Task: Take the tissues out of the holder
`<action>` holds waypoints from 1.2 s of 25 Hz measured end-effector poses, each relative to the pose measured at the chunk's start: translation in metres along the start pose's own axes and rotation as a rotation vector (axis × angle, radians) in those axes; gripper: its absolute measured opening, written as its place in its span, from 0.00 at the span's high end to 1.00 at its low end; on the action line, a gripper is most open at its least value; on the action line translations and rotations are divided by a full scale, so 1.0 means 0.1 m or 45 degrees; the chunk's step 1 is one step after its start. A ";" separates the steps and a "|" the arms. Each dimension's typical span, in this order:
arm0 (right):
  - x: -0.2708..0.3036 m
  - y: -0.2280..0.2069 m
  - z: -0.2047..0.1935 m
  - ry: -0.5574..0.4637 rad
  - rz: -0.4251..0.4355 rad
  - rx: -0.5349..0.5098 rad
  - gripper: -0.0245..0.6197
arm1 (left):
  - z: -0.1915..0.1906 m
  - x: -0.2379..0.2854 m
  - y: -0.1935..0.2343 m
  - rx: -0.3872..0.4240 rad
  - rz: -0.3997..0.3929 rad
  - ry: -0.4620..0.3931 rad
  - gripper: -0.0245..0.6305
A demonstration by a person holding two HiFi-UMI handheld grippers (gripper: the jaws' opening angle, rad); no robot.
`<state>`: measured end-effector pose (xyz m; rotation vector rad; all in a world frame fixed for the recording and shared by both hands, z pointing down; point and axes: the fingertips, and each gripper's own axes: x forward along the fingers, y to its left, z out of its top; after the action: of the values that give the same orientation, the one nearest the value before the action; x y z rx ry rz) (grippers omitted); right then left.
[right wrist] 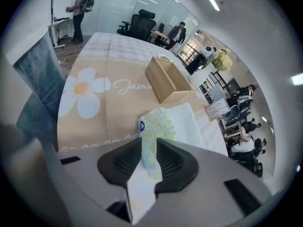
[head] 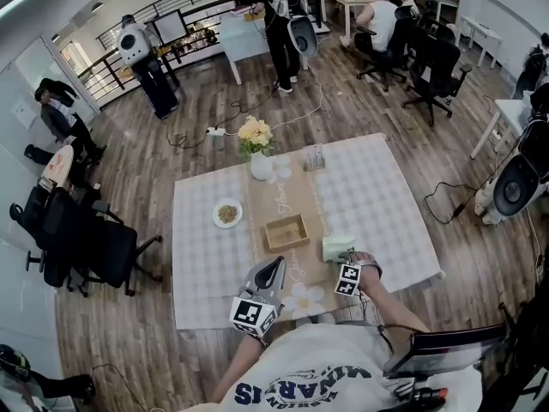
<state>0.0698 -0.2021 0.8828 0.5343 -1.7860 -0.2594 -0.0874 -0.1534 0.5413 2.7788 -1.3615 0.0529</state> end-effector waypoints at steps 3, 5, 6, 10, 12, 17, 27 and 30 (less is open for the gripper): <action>-0.20 -0.17 0.25 -0.159 0.028 0.265 0.80 | 0.01 0.00 0.00 0.002 0.005 -0.006 0.96; -0.44 -0.37 0.50 -0.288 0.015 0.398 0.80 | 0.02 -0.01 0.02 0.007 0.006 -0.011 0.96; -0.58 -0.48 0.64 -0.354 0.007 0.446 0.80 | 0.03 -0.01 0.04 0.011 0.008 -0.013 0.96; -1.22 -0.91 1.21 -0.655 0.042 0.646 0.83 | 0.11 -0.03 0.17 0.033 0.040 -0.030 0.96; -1.57 -1.09 1.44 -0.800 0.039 0.709 0.86 | 0.19 -0.05 0.24 0.044 0.058 -0.047 0.96; -2.36 -1.39 1.80 -1.058 0.026 0.810 0.91 | 0.37 -0.12 0.35 0.054 0.111 -0.090 0.96; -2.98 -1.45 1.91 -1.184 -0.082 0.725 0.95 | 0.53 -0.20 0.33 0.047 0.124 -0.110 0.96; -2.96 -1.43 1.91 -1.182 -0.062 0.743 0.95 | 0.53 -0.19 0.29 0.043 0.111 -0.092 0.96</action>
<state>-0.0210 -0.2028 0.5138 0.9700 -2.7814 0.0083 -0.1220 -0.1591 0.4880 2.7730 -1.5116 -0.0218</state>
